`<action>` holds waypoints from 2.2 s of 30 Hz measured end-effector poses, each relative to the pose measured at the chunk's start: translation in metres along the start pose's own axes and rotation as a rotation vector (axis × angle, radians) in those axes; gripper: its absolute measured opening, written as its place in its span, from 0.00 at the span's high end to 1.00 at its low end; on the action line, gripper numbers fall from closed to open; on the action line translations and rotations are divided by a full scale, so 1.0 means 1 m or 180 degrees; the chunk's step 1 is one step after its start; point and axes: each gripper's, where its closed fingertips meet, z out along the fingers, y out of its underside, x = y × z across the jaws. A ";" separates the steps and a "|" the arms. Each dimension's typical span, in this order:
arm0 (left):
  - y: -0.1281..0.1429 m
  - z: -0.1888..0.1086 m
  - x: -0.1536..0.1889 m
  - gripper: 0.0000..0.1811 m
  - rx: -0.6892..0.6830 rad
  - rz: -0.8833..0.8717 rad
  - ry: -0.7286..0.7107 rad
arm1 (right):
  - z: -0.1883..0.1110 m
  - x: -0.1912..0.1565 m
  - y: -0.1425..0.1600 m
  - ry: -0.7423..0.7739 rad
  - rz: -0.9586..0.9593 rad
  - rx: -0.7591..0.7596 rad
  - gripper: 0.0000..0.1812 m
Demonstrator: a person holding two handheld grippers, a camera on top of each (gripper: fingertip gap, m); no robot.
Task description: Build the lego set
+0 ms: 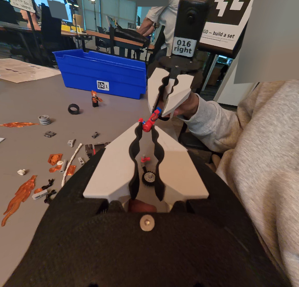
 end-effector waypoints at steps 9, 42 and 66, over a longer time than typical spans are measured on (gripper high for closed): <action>0.001 0.001 0.004 0.95 -0.0024 0.0016 0.0068 | 0.001 -0.001 0.016 -0.0194 0.0239 -0.0204 0.90; -0.021 -0.007 -0.025 0.88 0.1282 -0.2779 0.0898 | 0.019 0.037 0.002 0.2797 -0.4124 -0.1222 0.97; -0.015 0.003 -0.015 0.97 0.0585 -0.0952 -0.0125 | -0.004 0.031 -0.030 0.0135 0.1508 0.0951 0.82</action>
